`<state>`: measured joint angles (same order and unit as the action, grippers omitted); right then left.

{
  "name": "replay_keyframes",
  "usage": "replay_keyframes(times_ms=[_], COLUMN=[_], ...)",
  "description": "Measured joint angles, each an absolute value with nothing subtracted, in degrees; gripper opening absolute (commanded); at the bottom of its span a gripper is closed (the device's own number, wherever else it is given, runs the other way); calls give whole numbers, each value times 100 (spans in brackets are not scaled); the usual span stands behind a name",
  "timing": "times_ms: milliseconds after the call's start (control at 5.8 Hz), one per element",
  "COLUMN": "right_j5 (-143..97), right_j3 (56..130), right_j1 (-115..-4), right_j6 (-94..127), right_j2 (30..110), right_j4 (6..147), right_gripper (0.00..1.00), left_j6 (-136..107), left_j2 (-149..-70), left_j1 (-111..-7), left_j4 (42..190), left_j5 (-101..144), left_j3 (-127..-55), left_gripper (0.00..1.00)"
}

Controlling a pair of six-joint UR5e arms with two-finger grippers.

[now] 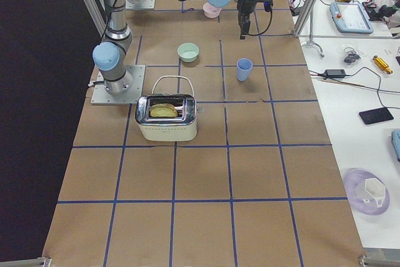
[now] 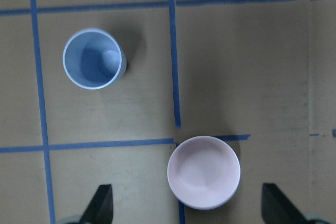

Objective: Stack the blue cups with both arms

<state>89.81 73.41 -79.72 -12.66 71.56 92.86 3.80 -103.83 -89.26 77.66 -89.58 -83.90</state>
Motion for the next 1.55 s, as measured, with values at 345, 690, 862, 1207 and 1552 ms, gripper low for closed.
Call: replay_keyframes(times_ms=[345,690,862,1207,1552], right_j5=[8968,8970,8971,8911,8822], right_j3=[7307,7872,8279,8757,8952], right_j1=[-7803,-7706,-7695,-7691,-7690], right_j6=[-1681,-1775,-1747,-1699,-1672], right_j2=[6724,6512,6485,6468,6362], right_j4=[9626,10211,10695,11295,11545], right_gripper=[100,100,100,100,86], left_j6=[606,654,640,640,622], left_j2=[-11374,-11747,-11857,-12183,-12366], left_j1=[-8857,-8536,-8476,-8470,-8470], left_j4=[6522,6194,6150,5907,5818], left_j5=[-8974,-8978,-8981,-8982,-8982], left_j3=[-8394,-8503,-8523,-8523,-8525], left_gripper=[98,96,81,23,7])
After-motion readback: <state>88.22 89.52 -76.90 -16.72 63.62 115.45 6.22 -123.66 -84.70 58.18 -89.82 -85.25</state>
